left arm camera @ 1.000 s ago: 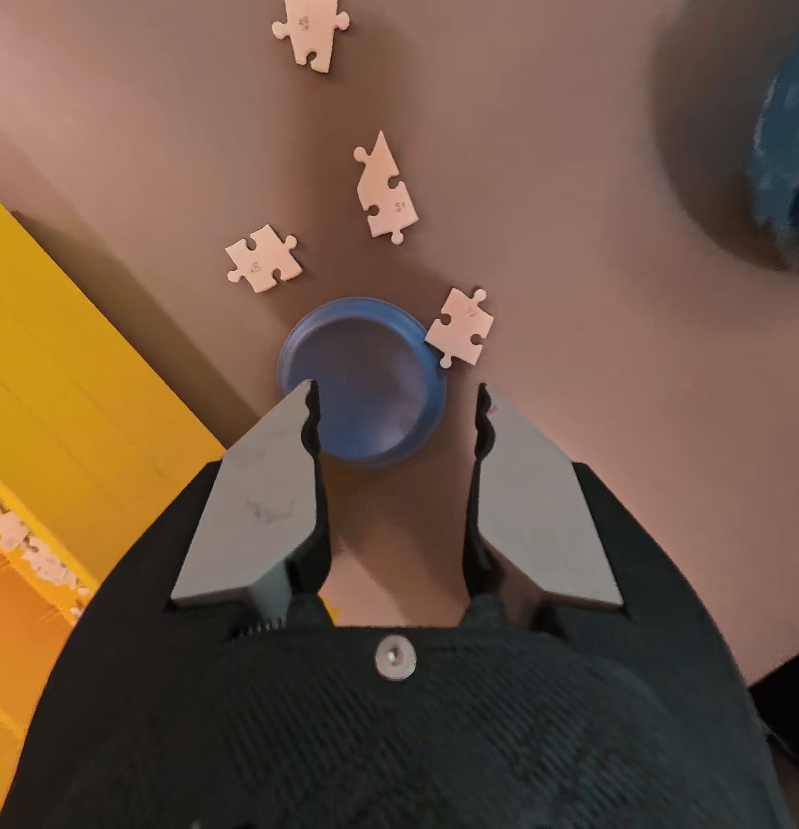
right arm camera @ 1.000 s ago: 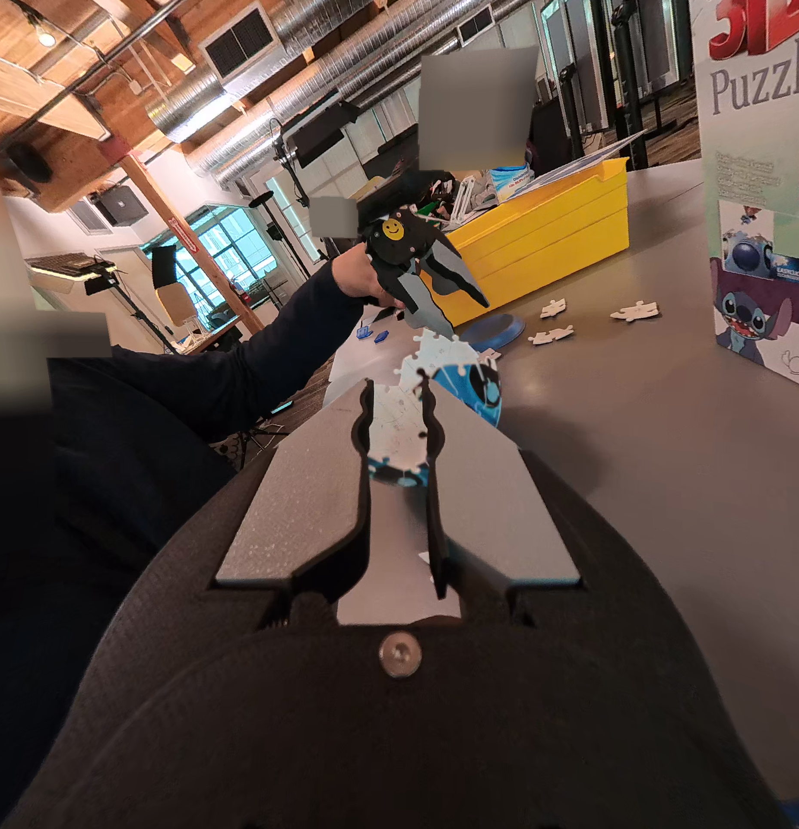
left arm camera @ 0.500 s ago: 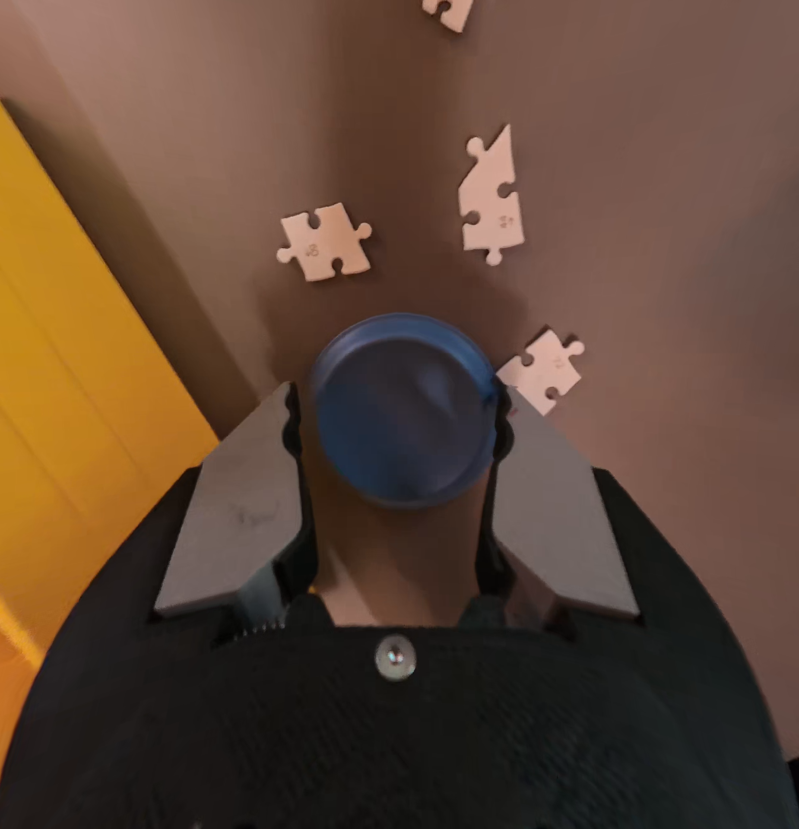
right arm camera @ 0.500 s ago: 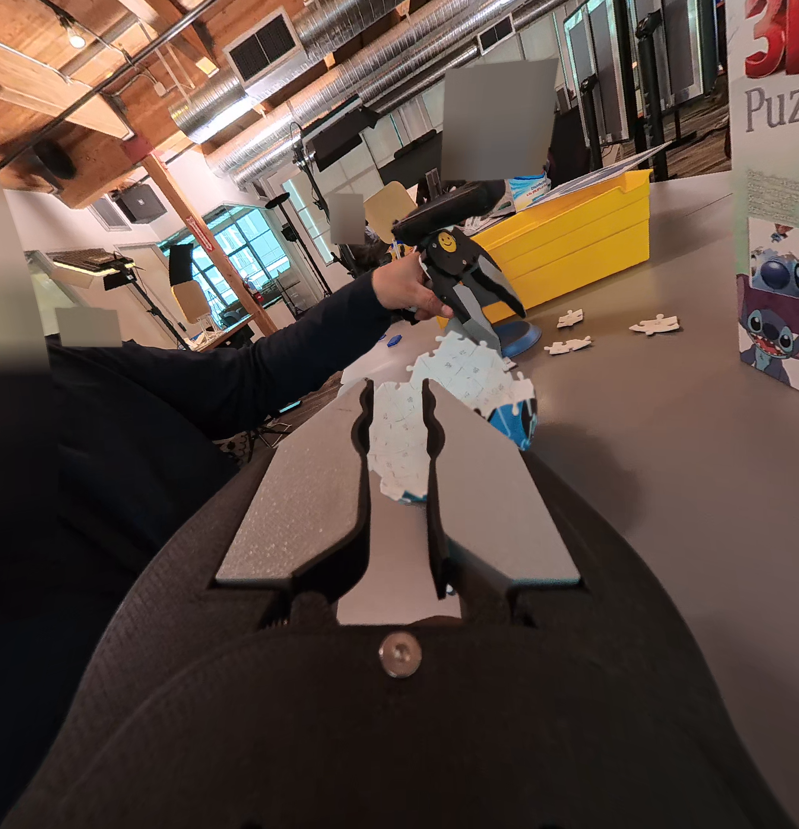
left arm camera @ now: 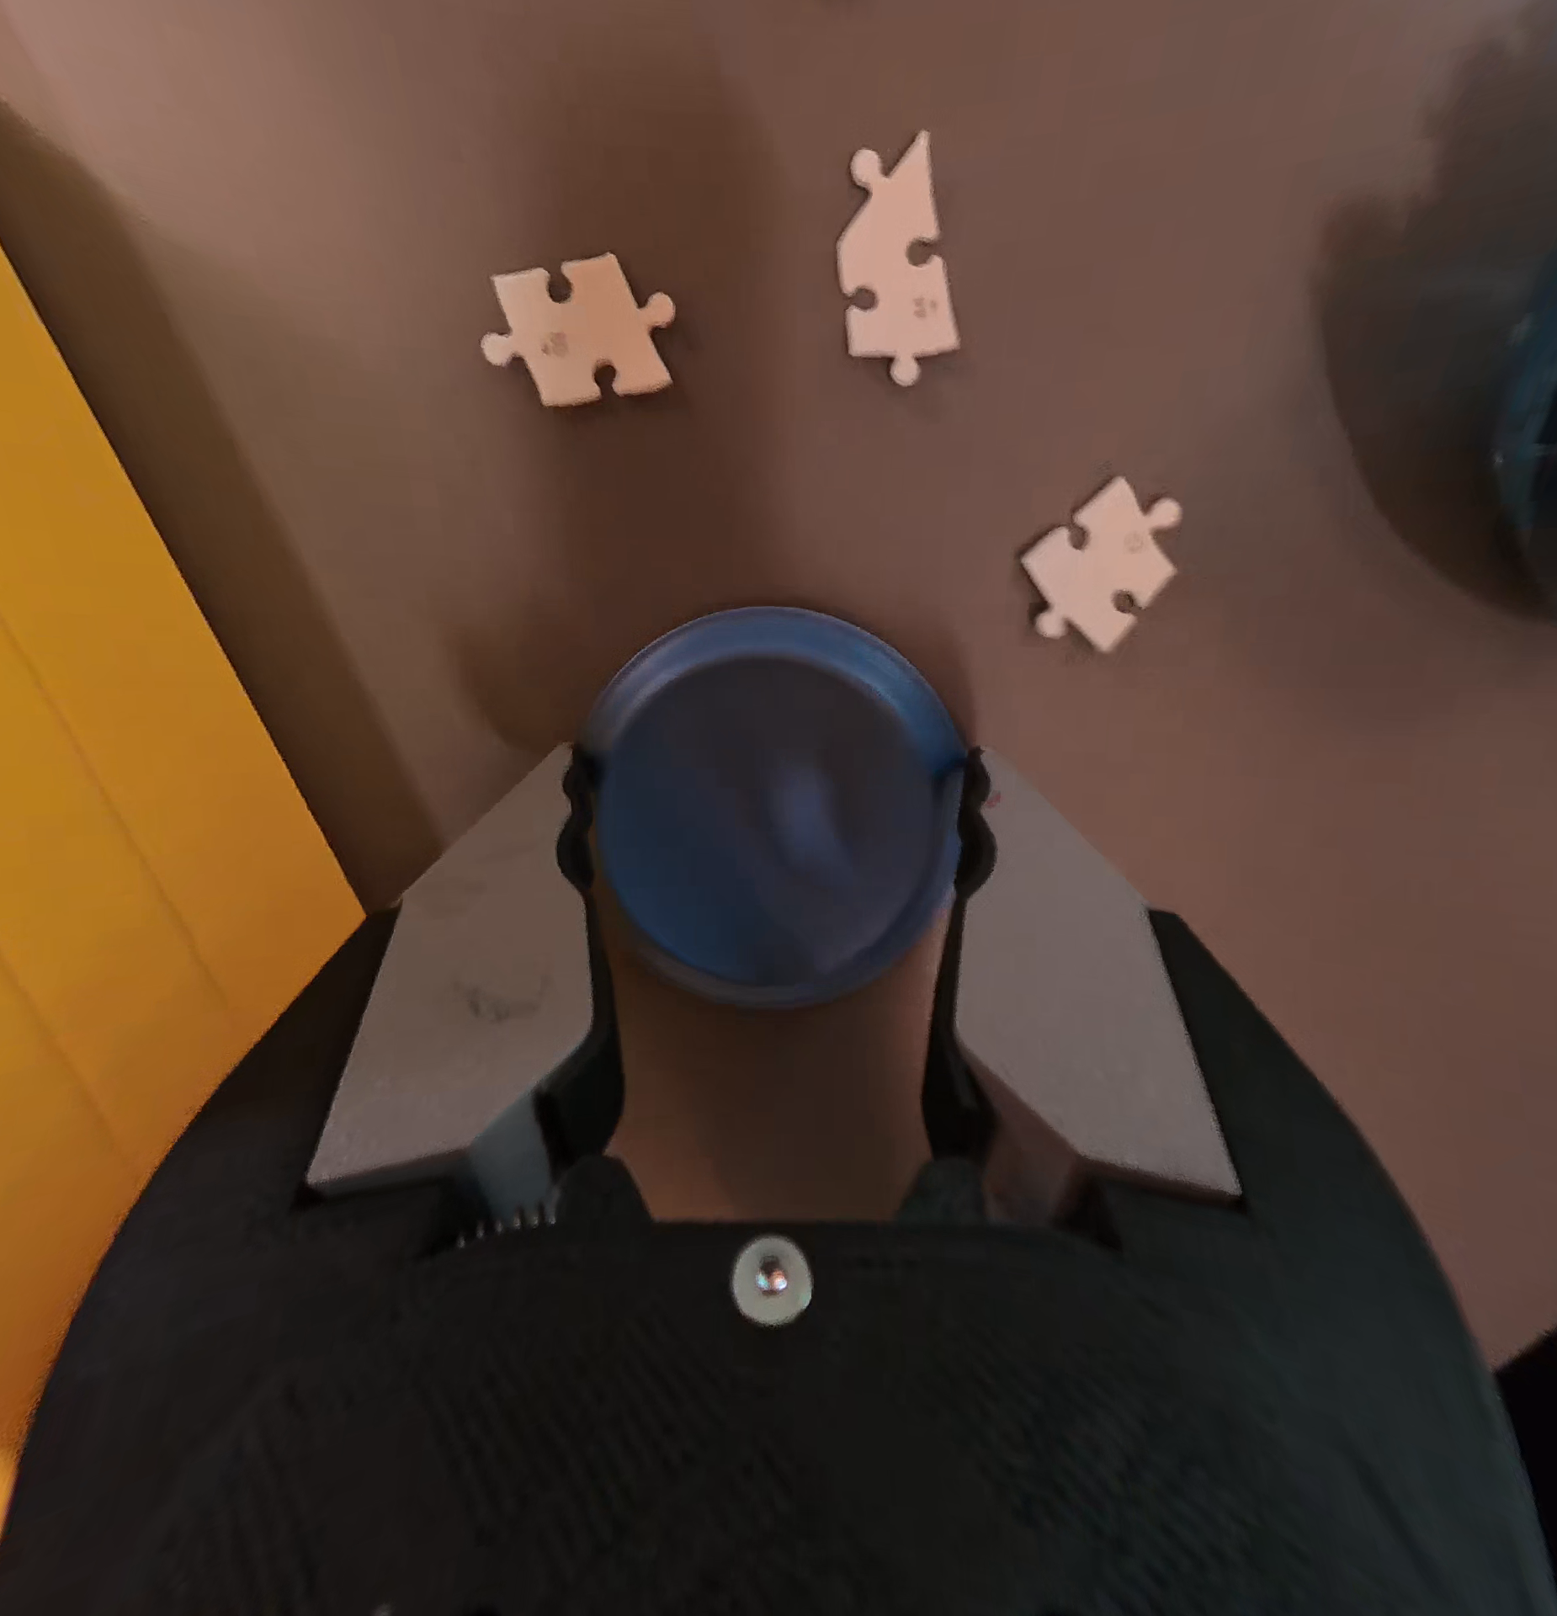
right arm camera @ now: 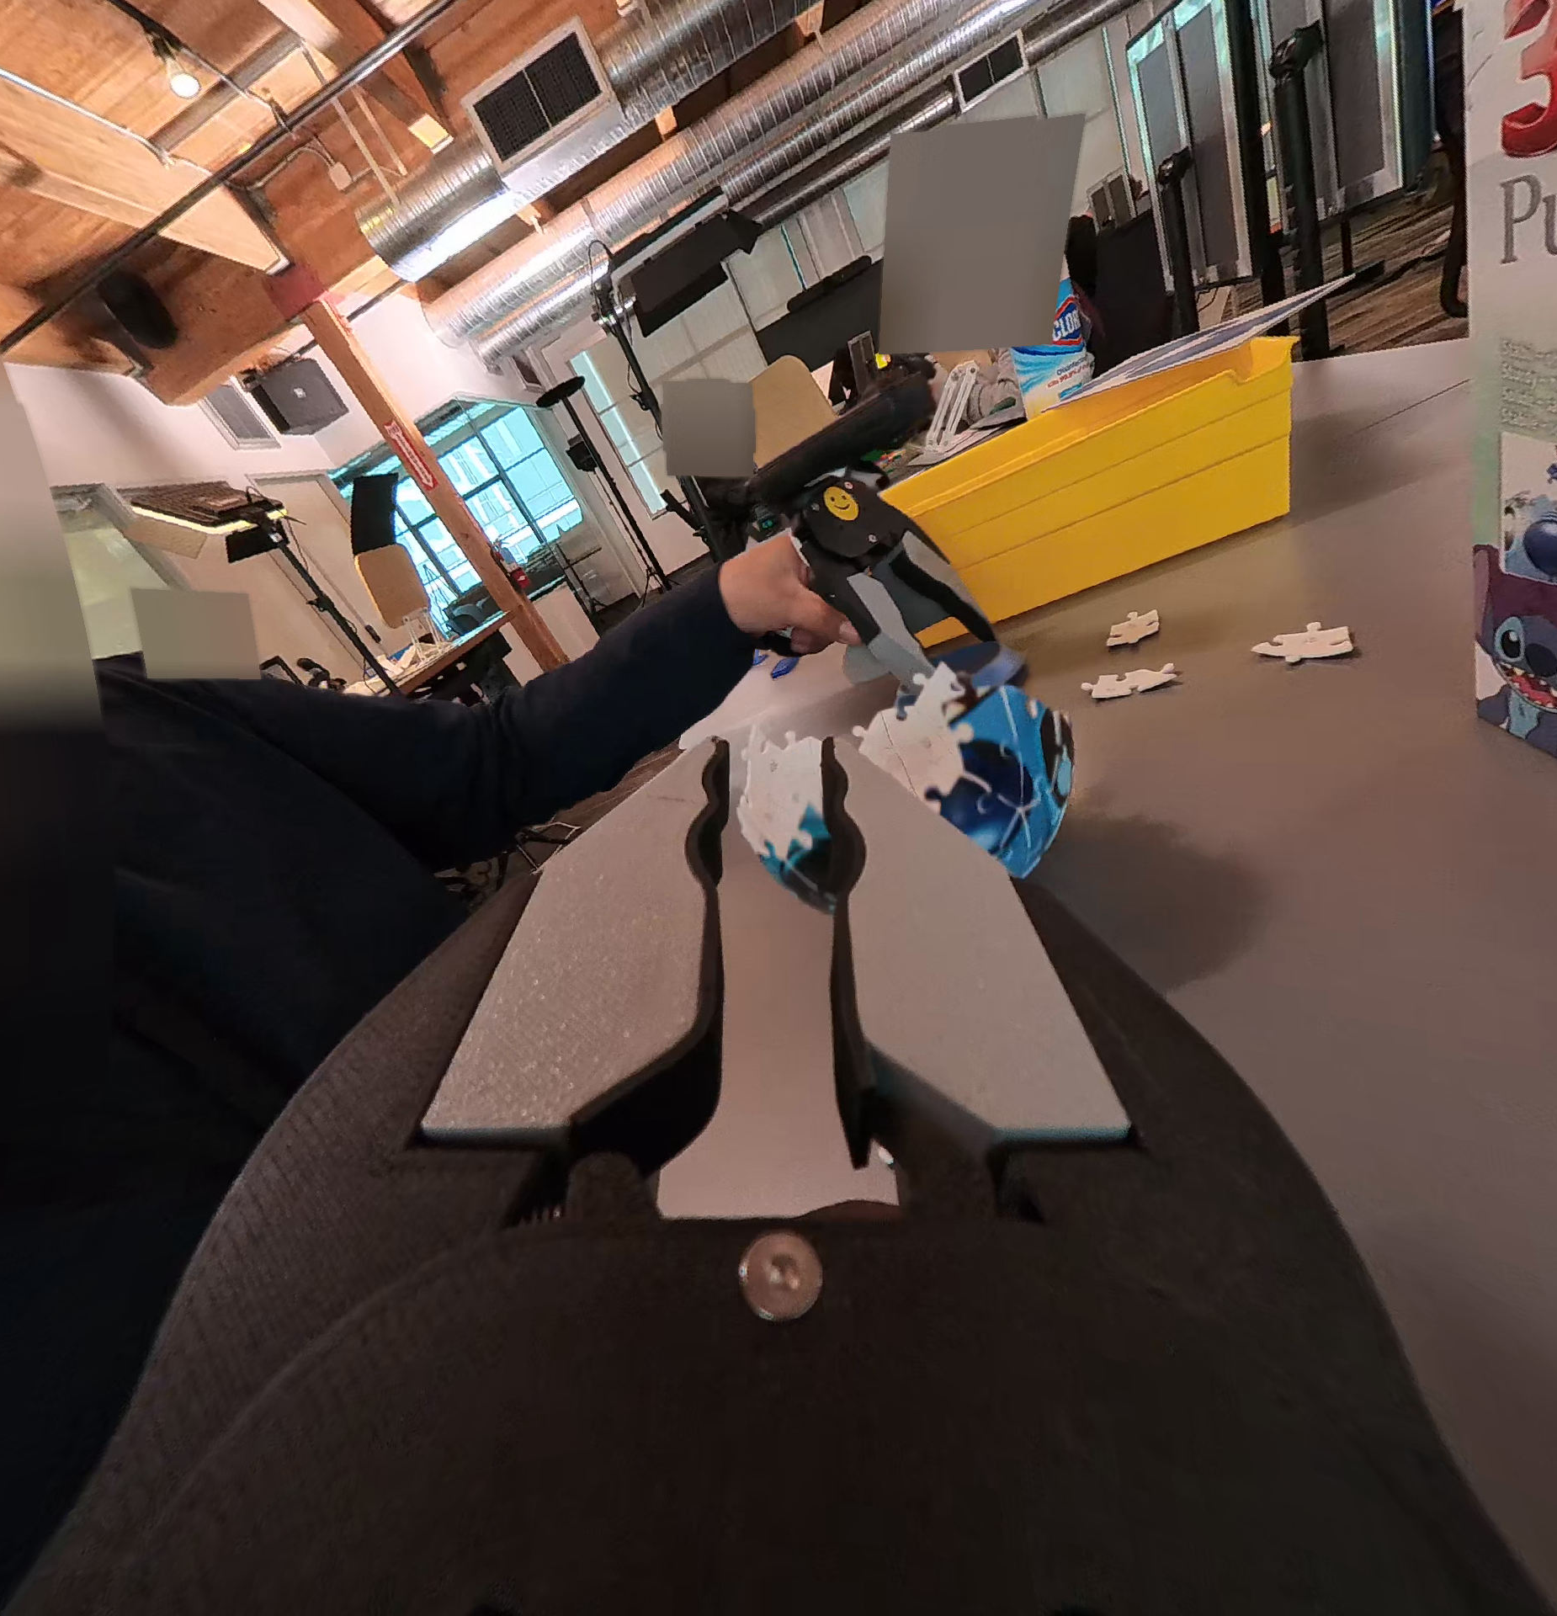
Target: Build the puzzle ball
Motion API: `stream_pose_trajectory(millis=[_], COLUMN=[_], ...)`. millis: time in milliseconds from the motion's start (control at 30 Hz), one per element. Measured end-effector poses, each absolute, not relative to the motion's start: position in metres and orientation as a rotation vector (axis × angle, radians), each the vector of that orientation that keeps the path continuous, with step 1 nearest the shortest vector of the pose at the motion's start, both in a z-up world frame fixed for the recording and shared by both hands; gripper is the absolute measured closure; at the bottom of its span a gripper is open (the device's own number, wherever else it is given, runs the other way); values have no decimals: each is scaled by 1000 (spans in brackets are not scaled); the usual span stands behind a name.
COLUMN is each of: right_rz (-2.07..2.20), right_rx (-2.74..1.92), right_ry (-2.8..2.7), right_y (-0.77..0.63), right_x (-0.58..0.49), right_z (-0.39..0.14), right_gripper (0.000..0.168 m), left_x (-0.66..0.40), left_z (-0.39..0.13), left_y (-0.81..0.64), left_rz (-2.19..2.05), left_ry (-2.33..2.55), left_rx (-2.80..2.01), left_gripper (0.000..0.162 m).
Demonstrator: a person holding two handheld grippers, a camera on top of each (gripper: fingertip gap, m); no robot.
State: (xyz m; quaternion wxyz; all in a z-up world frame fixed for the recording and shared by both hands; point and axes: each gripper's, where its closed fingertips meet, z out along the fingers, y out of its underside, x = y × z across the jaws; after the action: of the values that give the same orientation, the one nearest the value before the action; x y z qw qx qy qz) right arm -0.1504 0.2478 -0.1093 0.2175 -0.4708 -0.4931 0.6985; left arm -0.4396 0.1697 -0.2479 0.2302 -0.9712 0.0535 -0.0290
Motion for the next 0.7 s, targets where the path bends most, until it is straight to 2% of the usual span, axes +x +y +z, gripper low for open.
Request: stream_pose_trajectory(millis=[267,700], right_rz=[1934,1867], right_rx=[-1313,-1255], right_ry=[-1369,-1424], right_y=[248,241], right_x=[-151,-150], right_z=[-111,-110], right_gripper=[151,150], left_x=[-375,-292], left_z=[-227,-252], left_y=[133,141], left_rz=[-136,-149], left_ry=[323,620], left_rx=[-2559,-2518], left_gripper=[79,79])
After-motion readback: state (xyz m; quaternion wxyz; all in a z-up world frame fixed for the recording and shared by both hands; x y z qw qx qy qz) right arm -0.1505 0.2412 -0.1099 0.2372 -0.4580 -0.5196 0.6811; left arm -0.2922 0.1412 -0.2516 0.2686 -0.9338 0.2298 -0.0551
